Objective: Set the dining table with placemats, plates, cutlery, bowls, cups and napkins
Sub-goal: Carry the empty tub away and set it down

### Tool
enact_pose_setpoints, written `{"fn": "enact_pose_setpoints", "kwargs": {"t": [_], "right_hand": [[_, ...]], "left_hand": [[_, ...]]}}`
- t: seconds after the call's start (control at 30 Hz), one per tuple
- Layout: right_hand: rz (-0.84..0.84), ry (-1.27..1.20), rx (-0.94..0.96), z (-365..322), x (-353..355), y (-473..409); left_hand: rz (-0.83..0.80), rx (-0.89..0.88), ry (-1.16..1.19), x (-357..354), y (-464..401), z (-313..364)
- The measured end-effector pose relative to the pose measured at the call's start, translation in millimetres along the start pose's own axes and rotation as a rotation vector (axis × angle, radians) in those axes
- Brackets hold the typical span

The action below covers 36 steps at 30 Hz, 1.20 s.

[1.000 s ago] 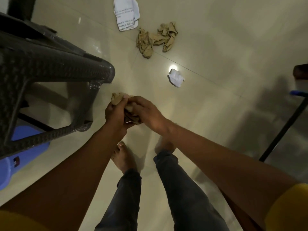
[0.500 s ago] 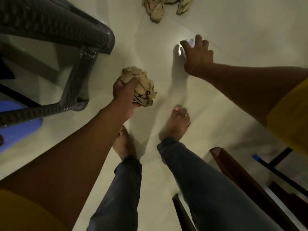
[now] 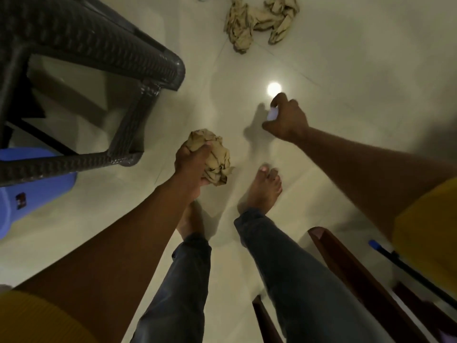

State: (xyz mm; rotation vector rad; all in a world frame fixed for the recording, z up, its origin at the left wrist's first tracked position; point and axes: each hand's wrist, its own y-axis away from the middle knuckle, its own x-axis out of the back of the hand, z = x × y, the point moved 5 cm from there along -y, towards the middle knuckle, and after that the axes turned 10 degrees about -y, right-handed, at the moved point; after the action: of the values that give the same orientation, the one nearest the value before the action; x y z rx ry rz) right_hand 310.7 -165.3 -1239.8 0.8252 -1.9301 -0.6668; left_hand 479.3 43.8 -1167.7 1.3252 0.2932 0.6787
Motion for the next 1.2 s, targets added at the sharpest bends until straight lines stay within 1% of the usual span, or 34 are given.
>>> {"fn": "enact_pose_setpoints", "kwargs": {"t": [0.07, 0.17, 0.27, 0.33, 0.43, 0.5, 0.6, 0.73, 0.83, 0.93, 1.03, 1.1, 1.2], "right_hand": [[-0.016, -0.190, 0.006, -27.8, 12.0, 34.4], [-0.062, -0.451, -0.016, -72.5, 30.6, 90.9], [-0.079, -0.606, 0.008, -120.9, 54.8, 150.3], [-0.056, -0.689, 0.050, -148.7, 70.1, 193.1], [-0.038, -0.713, 0.107, -176.4, 87.2, 259.8], [-0.041, -0.661, 0.121, -188.9, 89.8, 305.3], [-0.016, -0.608, 0.123, -202.7, 88.4, 363.2], [-0.038, -0.734, 0.082, -224.7, 91.9, 436.6], [-0.058, -0.856, 0.068, -246.3, 94.3, 481.7], [-0.084, -0.921, 0.070, -269.2, 93.9, 521.3], [-0.128, -0.925, 0.013, -286.2, 88.2, 552.0], [-0.159, -0.931, -0.008, -292.7, 81.7, 565.8], [-0.195, -0.858, -0.065, -304.2, 61.5, 576.4]], "left_hand": [[0.008, 0.002, -0.002, 3.0, 22.9, 10.2], [0.004, -0.042, -0.021, 8.1, 64.7, 32.1], [-0.017, -0.131, -0.082, 11.4, 113.6, 55.1], [-0.018, -0.173, -0.088, 18.3, 151.4, 65.4], [-0.051, -0.247, -0.071, 26.0, 213.8, 74.1], [-0.101, -0.243, -0.033, 37.9, 262.7, 71.5], [-0.107, -0.223, -0.001, 66.6, 313.3, 59.6], [-0.191, -0.260, 0.005, 110.0, 372.9, 54.6], [-0.257, -0.230, 0.036, 135.8, 408.3, 53.0], [-0.302, -0.232, 0.045, 159.7, 438.3, 47.8], [-0.345, -0.228, 0.095, 184.6, 463.2, 34.0], [-0.373, -0.194, 0.152, 196.7, 471.4, 22.7], [-0.379, -0.167, 0.280, 217.8, 482.0, 2.1]]}}
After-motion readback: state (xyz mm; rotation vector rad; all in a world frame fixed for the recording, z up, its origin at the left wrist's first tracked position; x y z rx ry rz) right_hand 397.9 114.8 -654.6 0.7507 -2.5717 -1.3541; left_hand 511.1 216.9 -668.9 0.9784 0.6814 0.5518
